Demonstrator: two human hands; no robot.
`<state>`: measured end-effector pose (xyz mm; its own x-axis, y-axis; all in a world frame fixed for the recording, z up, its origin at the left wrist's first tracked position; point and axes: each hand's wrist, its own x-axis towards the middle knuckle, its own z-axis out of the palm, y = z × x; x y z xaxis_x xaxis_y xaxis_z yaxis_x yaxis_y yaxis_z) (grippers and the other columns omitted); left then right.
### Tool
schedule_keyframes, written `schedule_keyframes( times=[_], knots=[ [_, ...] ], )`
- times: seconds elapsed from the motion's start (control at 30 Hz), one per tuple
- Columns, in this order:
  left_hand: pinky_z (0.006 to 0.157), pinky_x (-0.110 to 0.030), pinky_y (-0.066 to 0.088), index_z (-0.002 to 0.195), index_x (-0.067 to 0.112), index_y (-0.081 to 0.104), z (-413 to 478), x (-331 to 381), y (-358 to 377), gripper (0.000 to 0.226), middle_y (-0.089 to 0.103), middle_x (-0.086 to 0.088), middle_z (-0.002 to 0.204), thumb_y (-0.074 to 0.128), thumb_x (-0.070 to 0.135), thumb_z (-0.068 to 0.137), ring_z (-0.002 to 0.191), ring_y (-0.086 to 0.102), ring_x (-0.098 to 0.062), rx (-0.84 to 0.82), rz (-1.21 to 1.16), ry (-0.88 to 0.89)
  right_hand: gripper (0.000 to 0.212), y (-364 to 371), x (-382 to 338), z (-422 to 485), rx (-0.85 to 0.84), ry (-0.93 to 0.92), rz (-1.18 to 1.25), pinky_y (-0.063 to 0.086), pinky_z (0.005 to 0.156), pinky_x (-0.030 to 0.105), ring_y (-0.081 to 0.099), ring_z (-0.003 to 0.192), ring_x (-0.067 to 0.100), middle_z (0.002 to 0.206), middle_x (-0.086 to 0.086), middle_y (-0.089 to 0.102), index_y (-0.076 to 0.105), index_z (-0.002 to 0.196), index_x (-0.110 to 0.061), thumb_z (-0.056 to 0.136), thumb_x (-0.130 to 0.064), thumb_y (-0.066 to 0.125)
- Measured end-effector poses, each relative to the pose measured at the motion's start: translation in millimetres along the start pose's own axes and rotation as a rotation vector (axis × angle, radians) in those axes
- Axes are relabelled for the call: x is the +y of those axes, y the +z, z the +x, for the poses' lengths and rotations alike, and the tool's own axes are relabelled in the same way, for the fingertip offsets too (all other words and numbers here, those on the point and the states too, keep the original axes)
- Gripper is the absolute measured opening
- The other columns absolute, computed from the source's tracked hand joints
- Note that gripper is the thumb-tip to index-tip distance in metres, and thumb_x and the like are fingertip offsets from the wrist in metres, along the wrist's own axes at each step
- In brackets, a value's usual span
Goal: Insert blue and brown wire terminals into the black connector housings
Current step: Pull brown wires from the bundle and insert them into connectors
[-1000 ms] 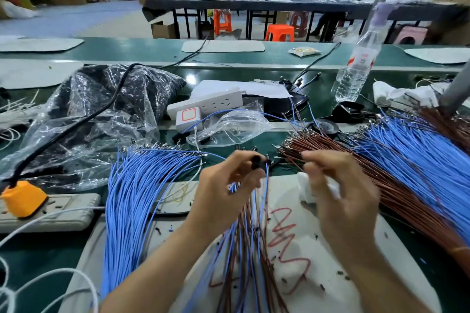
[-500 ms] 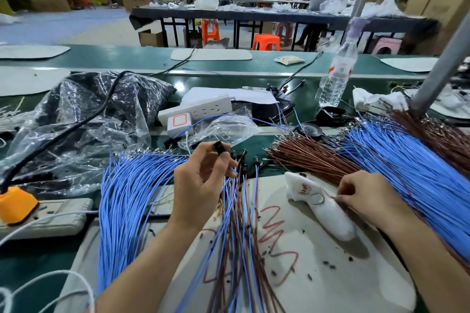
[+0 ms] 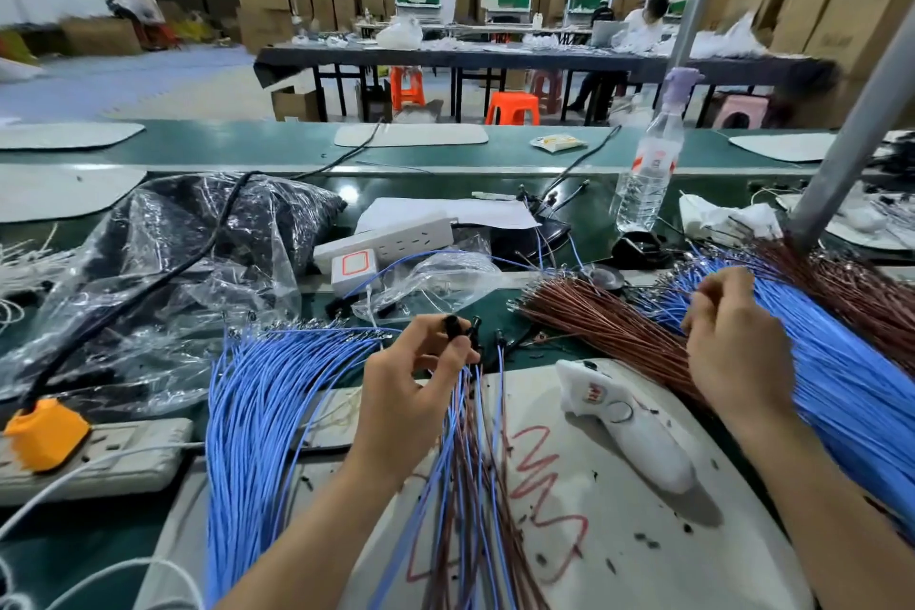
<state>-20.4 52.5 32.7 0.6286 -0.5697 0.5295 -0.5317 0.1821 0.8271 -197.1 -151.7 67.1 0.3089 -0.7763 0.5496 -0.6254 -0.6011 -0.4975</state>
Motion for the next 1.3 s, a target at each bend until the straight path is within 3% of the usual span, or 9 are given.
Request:
schedule_keyframes(
  times=[0.2,0.4,0.53,0.63,0.73,0.9,1.07,1.17,1.3],
  knots=[
    [0.081,-0.020,0.052,0.098,0.017,0.068,-2,2,-1,0.012,0.073,0.007,0.094,0.062,0.018,0.088,0.089,0.069,-0.011,-0.157,-0.095,-0.032,0.018,7,5,0,-0.349,0.012,0.026,0.031,0.050,0.019,0.055,0.060,0.010,0.067,-0.004,0.066,0.048,0.082,-0.021,0.096,-0.011,0.051],
    [0.086,-0.031,0.054,0.097,0.022,0.071,18,33,33,0.012,0.074,0.003,0.097,0.068,0.017,0.087,0.092,0.069,-0.017,-0.311,-0.168,-0.105,0.023,1,22,-12,-0.330,0.050,0.452,0.044,0.059,0.006,0.060,0.059,0.004,0.068,0.005,0.065,0.048,0.082,-0.021,0.098,-0.003,0.046],
    [0.076,-0.020,0.049,0.101,0.016,0.072,46,52,94,0.016,0.071,0.005,0.083,0.068,0.023,0.087,0.069,0.061,0.001,-0.549,0.014,-0.183,0.023,3,24,-22,-0.284,0.034,0.637,0.051,0.061,0.013,0.062,0.060,0.006,0.066,0.002,0.064,0.050,0.084,-0.022,0.097,-0.004,0.048],
    [0.081,-0.032,0.050,0.103,0.001,0.070,56,56,127,0.022,0.069,-0.009,0.086,0.065,0.018,0.090,0.072,0.059,-0.012,-0.547,-0.119,-0.314,0.022,2,31,-24,-0.295,0.085,0.729,0.054,0.062,0.027,0.062,0.060,0.011,0.065,0.000,0.066,0.051,0.084,-0.025,0.097,-0.006,0.051],
    [0.088,-0.032,0.053,0.100,-0.005,0.068,57,57,136,0.018,0.071,-0.015,0.089,0.060,0.010,0.092,0.081,0.065,-0.016,-0.499,-0.276,-0.346,0.016,0,46,-27,-0.306,0.119,0.680,0.054,0.064,0.039,0.063,0.061,0.018,0.065,0.001,0.067,0.055,0.083,-0.023,0.093,-0.011,0.059],
    [0.089,-0.031,0.053,0.080,0.013,0.069,61,69,136,0.017,0.071,0.000,0.079,0.058,0.008,0.092,0.083,0.066,-0.017,-0.344,-0.497,-0.396,0.023,6,56,-37,-0.413,0.040,0.382,0.054,0.056,0.020,0.064,0.055,0.008,0.062,-0.005,0.067,0.060,0.075,-0.022,0.092,-0.006,0.059],
    [0.099,-0.036,0.047,0.077,0.010,0.065,122,92,88,0.017,0.069,-0.002,0.076,0.056,0.009,0.092,0.087,0.062,-0.018,0.121,-0.732,-0.420,0.014,4,54,-37,-0.403,0.077,0.365,0.055,0.057,0.018,0.066,0.056,0.005,0.067,-0.007,0.069,0.066,0.084,-0.017,0.095,-0.013,0.057],
    [0.098,-0.037,0.049,0.087,0.007,0.066,130,95,50,0.010,0.071,-0.003,0.082,0.057,0.008,0.090,0.089,0.066,-0.017,-0.095,-0.516,-0.273,0.024,-3,44,-33,-0.361,0.148,0.427,0.055,0.066,0.023,0.067,0.075,0.011,0.084,-0.006,0.068,0.064,0.111,-0.015,0.087,-0.016,0.068],
    [0.087,-0.023,0.052,0.097,0.008,0.068,95,83,19,0.022,0.074,-0.003,0.094,0.063,0.018,0.078,0.094,0.069,-0.017,-0.370,-0.420,-0.121,0.047,-18,3,-22,-0.264,0.005,0.467,0.043,0.066,0.005,0.059,0.080,-0.005,0.095,-0.023,0.063,0.058,0.126,-0.029,0.080,-0.037,0.070]
  ],
)
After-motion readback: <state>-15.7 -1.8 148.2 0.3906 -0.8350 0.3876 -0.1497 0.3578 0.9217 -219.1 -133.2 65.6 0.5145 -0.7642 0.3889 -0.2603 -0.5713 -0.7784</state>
